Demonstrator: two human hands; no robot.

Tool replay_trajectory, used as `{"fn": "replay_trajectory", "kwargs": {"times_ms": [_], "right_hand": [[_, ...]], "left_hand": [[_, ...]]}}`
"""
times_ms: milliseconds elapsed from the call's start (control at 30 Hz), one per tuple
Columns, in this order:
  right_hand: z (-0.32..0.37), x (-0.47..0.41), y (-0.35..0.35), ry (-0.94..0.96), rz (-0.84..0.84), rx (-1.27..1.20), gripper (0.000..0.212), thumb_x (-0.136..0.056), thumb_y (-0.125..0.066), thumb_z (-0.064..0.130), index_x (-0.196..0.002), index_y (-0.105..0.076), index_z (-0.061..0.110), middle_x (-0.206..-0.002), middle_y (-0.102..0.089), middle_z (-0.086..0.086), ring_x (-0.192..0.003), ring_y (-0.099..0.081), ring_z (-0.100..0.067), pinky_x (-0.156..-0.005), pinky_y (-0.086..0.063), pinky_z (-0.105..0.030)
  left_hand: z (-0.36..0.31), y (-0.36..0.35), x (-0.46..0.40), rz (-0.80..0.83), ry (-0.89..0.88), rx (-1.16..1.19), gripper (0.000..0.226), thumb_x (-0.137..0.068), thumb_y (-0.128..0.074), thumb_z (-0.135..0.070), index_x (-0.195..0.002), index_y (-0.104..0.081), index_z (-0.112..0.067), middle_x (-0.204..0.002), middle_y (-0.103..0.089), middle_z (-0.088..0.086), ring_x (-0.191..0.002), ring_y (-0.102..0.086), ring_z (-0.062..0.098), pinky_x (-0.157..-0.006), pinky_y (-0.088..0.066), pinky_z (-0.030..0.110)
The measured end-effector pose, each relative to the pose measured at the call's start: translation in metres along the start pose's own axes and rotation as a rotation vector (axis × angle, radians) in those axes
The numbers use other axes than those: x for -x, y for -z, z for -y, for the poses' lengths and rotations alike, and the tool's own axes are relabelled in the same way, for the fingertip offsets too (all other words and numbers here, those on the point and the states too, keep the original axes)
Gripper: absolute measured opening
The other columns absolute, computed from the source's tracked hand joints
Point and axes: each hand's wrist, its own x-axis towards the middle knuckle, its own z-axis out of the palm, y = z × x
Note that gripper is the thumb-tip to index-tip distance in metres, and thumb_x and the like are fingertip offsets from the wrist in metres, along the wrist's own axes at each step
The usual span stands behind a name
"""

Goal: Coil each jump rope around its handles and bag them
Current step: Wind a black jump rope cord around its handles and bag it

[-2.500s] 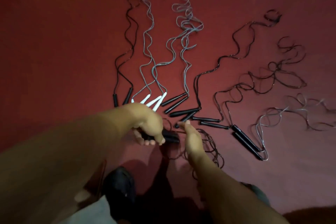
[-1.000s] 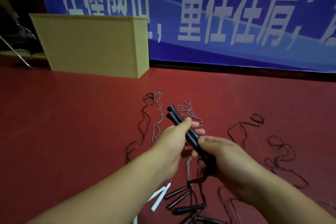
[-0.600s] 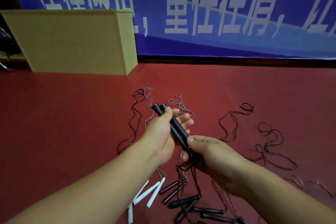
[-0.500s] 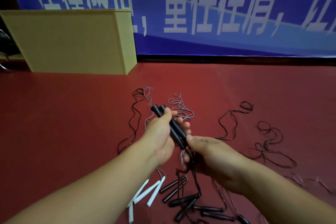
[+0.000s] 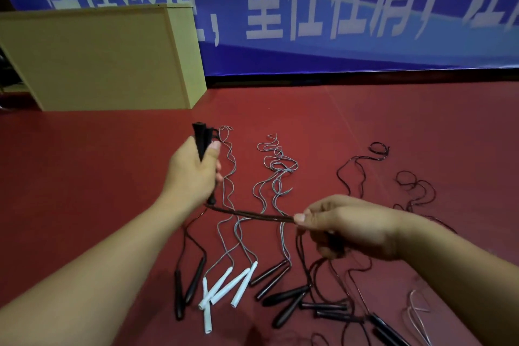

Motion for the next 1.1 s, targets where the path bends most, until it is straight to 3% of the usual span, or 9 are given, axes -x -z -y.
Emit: {"fn": "replay_trajectory", "kwargs": {"times_ms": [100,233,367,467,533,667,767,933,1100], "right_hand": [[-0.003,0.000,0.011,0.027,-0.114,0.235,0.030,-0.085,-0.070,0.039,-0.078,-0.061,0.011,-0.066,-0.053,-0.003,-0.065,-0.048,-0.017,-0.064,-0.038,-0.030],[-0.002,0.000,0.015,0.136,-0.271,0.183,0.031,-0.084,-0.068,0.046,-0.090,-0.067,0.015,-0.067,-0.051,0.006,-0.061,-0.044,-0.009,-0.059,-0.037,-0.025],[0.007,0.000,0.001,0.283,-0.314,0.152,0.041,-0.079,-0.050,0.068,-0.101,-0.065,0.037,-0.073,-0.064,0.006,-0.061,-0.055,-0.008,-0.061,-0.042,-0.024],[0.009,-0.007,-0.013,0.372,-0.328,0.230,0.040,-0.087,-0.044,0.064,-0.101,-0.064,0.033,-0.086,-0.072,-0.001,-0.078,-0.068,-0.016,-0.078,-0.053,-0.035],[0.011,-0.011,-0.017,0.398,-0.368,0.212,0.032,-0.095,-0.047,0.053,-0.093,-0.064,0.026,-0.075,-0.070,-0.005,-0.068,-0.064,-0.021,-0.073,-0.051,-0.041],[0.013,-0.011,-0.012,0.329,-0.404,0.094,0.025,-0.097,-0.053,0.038,-0.092,-0.066,0.017,-0.056,-0.059,0.004,-0.047,-0.046,-0.004,-0.048,-0.035,-0.019],[0.012,-0.008,-0.009,0.313,-0.408,0.049,0.024,-0.097,-0.055,0.034,-0.093,-0.066,0.013,-0.055,-0.059,0.004,-0.044,-0.045,-0.001,-0.045,-0.033,-0.013],[0.009,-0.009,-0.004,0.276,-0.502,0.044,0.020,-0.095,-0.056,0.037,-0.091,-0.066,0.020,-0.058,-0.062,0.002,-0.048,-0.044,-0.009,-0.045,-0.032,-0.019],[0.008,-0.010,-0.006,0.261,-0.504,-0.006,0.021,-0.096,-0.056,0.036,-0.088,-0.066,0.020,-0.057,-0.059,0.003,-0.048,-0.039,-0.009,-0.043,-0.029,-0.018]], "left_hand": [[0.011,0.005,0.004,0.174,-0.014,-0.145,0.018,-0.100,-0.051,-0.025,-0.082,-0.049,-0.023,-0.062,-0.058,0.000,-0.045,-0.060,0.008,-0.050,-0.047,0.022],[-0.003,-0.004,0.026,0.619,0.188,0.033,0.020,-0.100,-0.051,-0.028,-0.092,-0.050,-0.009,-0.062,-0.054,0.002,-0.048,-0.062,0.020,-0.046,-0.051,0.029],[-0.024,-0.012,0.048,0.907,0.367,0.168,0.042,-0.094,-0.049,-0.047,-0.106,-0.051,-0.007,-0.056,-0.050,-0.004,-0.042,-0.052,0.015,-0.041,-0.046,0.024],[-0.034,-0.018,0.056,1.019,0.481,0.213,0.062,-0.083,-0.042,-0.066,-0.105,-0.048,-0.008,-0.057,-0.047,-0.003,-0.039,-0.045,0.011,-0.036,-0.039,0.018],[-0.041,-0.021,0.058,1.039,0.510,0.238,0.067,-0.081,-0.038,-0.072,-0.097,-0.053,-0.009,-0.055,-0.046,-0.003,-0.037,-0.043,0.009,-0.035,-0.037,0.017],[-0.045,-0.023,0.058,1.002,0.492,0.267,0.067,-0.089,-0.030,-0.070,-0.058,-0.064,-0.021,-0.051,-0.050,-0.001,-0.037,-0.047,0.009,-0.035,-0.039,0.017],[-0.041,-0.025,0.057,0.944,0.494,0.279,0.067,-0.086,-0.035,-0.070,-0.074,-0.060,-0.009,-0.062,-0.062,0.007,-0.048,-0.057,0.017,-0.045,-0.049,0.023],[-0.022,-0.021,0.051,0.847,0.485,0.212,0.070,-0.082,-0.045,-0.073,-0.100,-0.074,-0.012,-0.087,-0.071,-0.003,-0.080,-0.061,0.011,-0.086,-0.048,0.028],[-0.021,-0.018,0.060,0.907,0.494,0.333,0.027,-0.093,-0.057,-0.042,-0.087,-0.068,-0.017,-0.067,-0.064,-0.007,-0.059,-0.055,0.007,-0.058,-0.042,0.019]]}}
